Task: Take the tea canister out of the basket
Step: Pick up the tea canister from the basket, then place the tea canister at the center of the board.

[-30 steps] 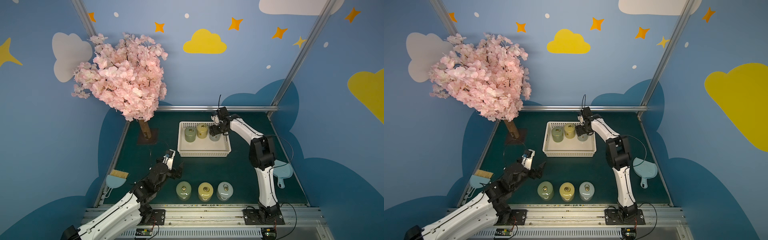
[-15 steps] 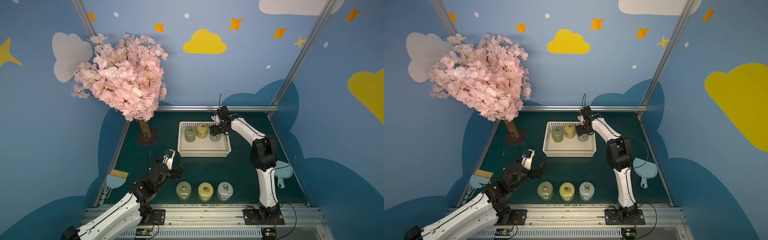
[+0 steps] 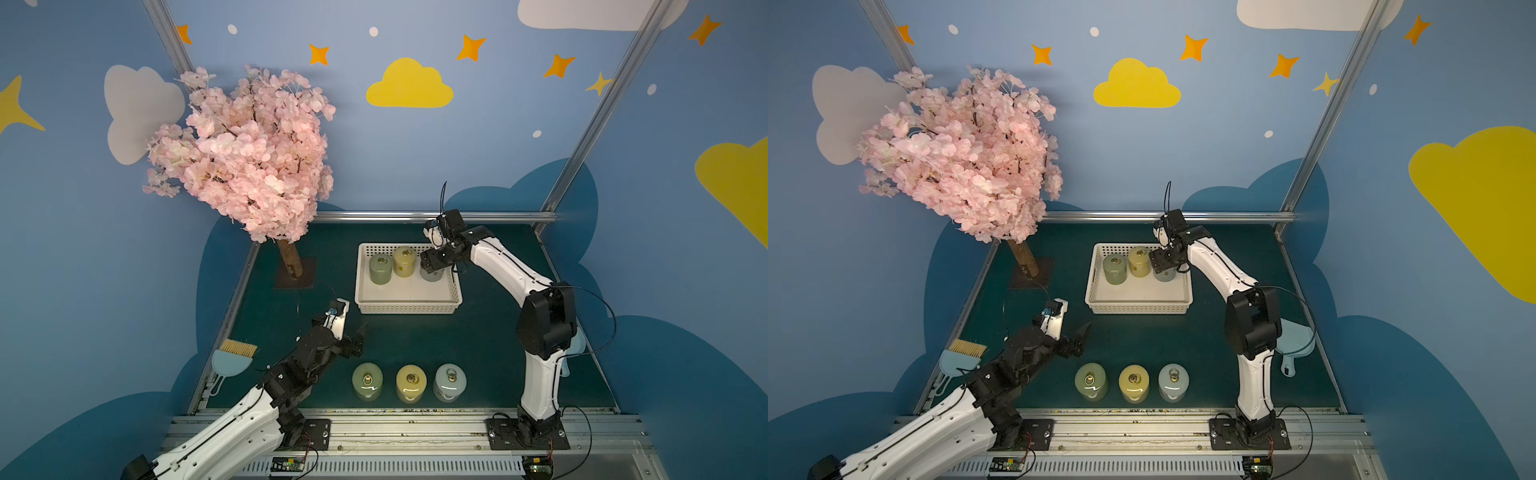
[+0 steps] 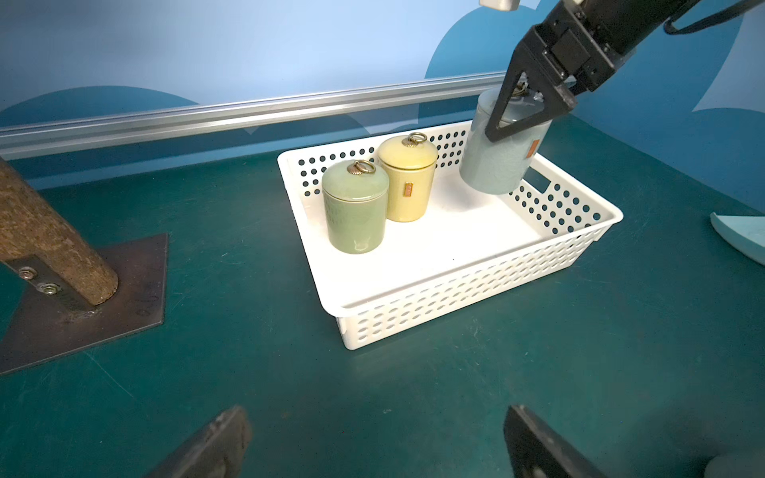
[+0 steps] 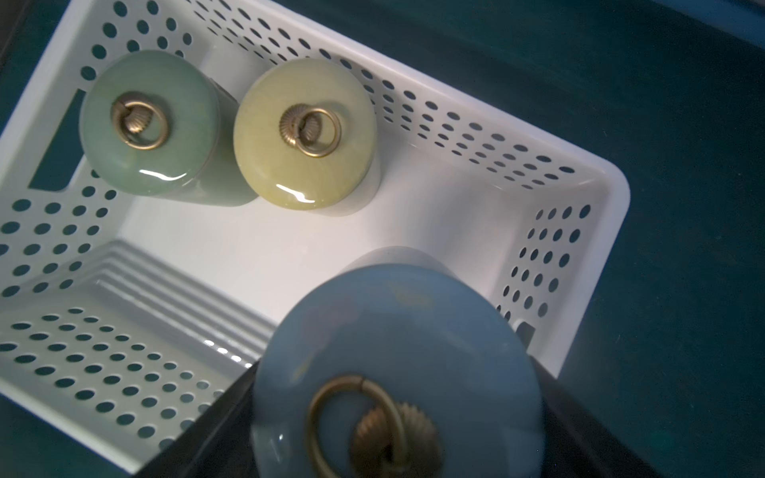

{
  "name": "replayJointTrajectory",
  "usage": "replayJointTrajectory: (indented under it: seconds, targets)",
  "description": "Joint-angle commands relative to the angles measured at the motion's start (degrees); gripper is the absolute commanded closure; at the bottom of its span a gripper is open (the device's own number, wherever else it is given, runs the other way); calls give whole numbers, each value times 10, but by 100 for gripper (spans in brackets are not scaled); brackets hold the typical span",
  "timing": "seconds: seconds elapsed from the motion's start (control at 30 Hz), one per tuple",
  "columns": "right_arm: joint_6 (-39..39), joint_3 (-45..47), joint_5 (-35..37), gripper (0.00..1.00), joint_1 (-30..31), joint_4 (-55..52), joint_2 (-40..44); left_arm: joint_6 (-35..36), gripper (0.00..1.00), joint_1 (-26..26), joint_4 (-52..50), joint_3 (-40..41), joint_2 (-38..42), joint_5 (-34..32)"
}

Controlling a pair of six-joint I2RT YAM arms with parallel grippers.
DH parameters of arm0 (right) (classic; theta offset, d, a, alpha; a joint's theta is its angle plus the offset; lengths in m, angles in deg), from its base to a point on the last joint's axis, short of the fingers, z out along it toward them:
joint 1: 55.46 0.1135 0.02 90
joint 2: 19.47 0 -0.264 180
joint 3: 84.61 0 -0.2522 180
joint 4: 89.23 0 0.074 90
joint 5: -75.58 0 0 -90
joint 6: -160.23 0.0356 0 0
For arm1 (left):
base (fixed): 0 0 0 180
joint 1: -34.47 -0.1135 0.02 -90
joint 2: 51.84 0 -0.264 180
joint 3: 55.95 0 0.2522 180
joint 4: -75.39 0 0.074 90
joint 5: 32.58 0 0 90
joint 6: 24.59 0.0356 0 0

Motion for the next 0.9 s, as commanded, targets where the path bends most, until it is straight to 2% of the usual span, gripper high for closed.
replayJointTrajectory:
  seconds: [0.0,0.87]
  targets:
    - [6,18,11,45,9,15,55,5,0,-2,7,9,8,0]
    - [48,268,52,46,89,44,336,3,0,-2,7,12,17,-4]
